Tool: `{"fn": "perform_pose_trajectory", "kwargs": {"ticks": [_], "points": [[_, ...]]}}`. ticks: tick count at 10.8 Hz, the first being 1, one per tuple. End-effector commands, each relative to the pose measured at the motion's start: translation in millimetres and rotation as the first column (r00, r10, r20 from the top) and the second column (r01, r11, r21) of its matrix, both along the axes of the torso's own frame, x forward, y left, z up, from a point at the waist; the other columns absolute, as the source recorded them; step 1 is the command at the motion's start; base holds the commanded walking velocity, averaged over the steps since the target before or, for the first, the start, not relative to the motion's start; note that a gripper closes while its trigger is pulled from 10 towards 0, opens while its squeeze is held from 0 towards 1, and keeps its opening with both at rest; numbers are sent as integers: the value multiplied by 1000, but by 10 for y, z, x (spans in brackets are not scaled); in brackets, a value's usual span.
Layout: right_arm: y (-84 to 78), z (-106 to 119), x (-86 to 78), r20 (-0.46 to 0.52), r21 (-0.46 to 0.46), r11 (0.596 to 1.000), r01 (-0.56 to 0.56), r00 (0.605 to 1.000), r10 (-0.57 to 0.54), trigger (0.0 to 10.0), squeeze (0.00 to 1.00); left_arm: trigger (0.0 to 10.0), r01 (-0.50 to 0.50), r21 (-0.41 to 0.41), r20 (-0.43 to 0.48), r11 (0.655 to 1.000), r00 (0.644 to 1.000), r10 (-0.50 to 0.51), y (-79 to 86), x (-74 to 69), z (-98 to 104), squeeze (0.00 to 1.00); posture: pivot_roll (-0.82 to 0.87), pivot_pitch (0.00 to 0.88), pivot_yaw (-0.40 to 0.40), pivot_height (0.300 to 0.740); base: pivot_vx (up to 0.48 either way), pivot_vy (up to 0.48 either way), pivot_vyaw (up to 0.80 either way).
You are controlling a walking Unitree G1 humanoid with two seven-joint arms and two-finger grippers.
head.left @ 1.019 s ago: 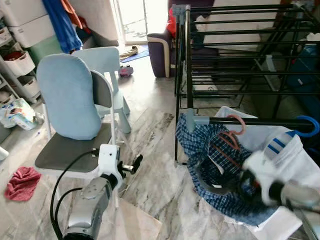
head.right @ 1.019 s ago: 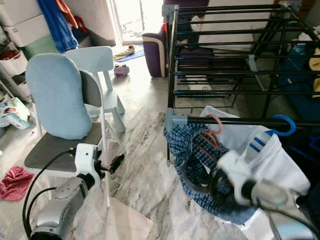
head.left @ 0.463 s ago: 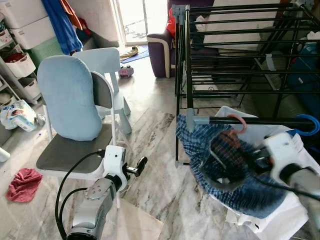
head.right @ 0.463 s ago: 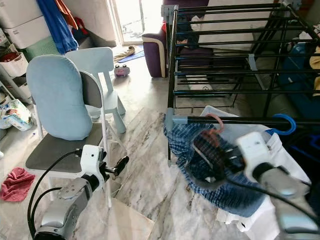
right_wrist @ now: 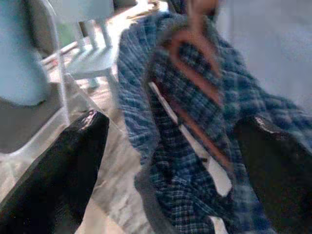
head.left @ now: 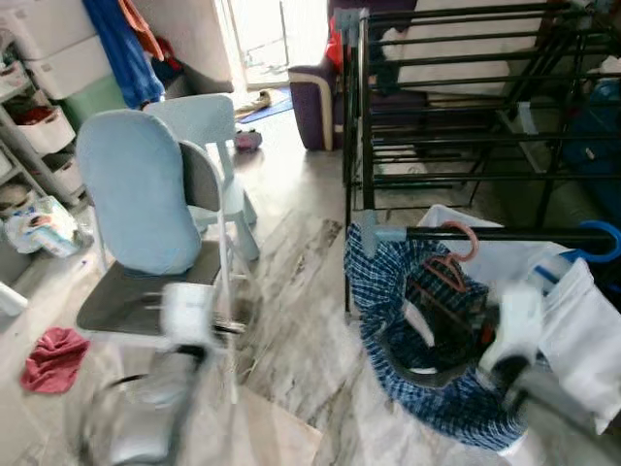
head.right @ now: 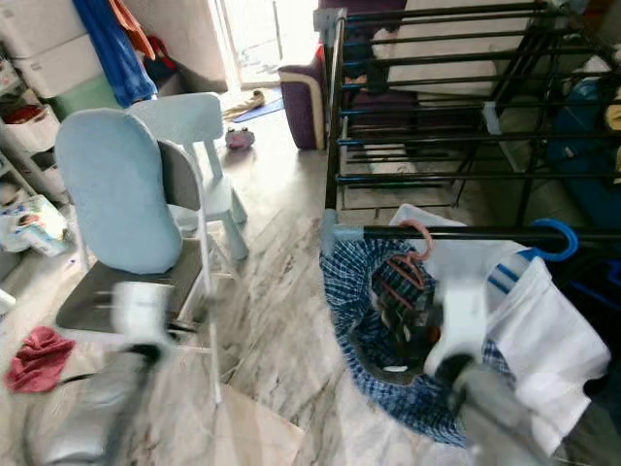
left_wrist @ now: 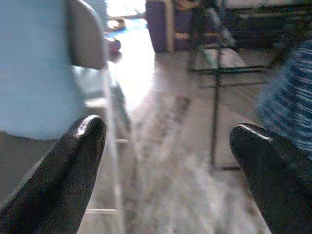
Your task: Hang hanger
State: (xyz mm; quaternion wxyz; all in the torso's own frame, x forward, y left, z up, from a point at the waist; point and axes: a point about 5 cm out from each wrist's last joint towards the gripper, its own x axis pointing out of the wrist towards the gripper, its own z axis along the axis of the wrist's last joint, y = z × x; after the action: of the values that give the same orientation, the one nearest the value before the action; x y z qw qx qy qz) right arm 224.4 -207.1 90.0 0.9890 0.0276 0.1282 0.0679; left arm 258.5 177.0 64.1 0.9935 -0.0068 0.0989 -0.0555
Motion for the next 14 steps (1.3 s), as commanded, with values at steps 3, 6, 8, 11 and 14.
{"fn": "perform_pose_trajectory", "kwargs": {"ticks": [3, 6, 8, 11, 14], "points": [[-12, 70, 20, 67, -89, 994, 57, 996, -51, 10000, 0, 10000, 11, -20, -7, 1000, 1000, -11, 27, 5, 29, 0, -184, 0, 122, 740, 0, 0, 0], [-12, 70, 20, 67, -89, 994, 57, 996, -51, 10000, 0, 10000, 11, -20, -7, 1000, 1000, -11, 27, 5, 29, 0, -184, 0, 122, 740, 0, 0, 0], [-12, 70, 20, 67, -89, 994, 57, 996, -51, 10000, 0, 10000, 11, -20, -7, 1000, 1000, -11, 27, 5, 29, 0, -184, 0, 122, 740, 0, 0, 0], [-12, 70, 20, 67, -89, 994, 57, 996, -51, 10000, 0, 10000, 11, -20, -7, 1000, 1000, -11, 27, 5, 29, 0, -184, 0, 122, 740, 0, 0, 0], [-32, 387, 545, 166, -336, 941, -24, 983, 84, 10000, 0, 10000, -21, -69, -102, 997, 995, 14, 37, -12, 50, 0, -144, 0, 55, 740, 0, 0, 0]]}}
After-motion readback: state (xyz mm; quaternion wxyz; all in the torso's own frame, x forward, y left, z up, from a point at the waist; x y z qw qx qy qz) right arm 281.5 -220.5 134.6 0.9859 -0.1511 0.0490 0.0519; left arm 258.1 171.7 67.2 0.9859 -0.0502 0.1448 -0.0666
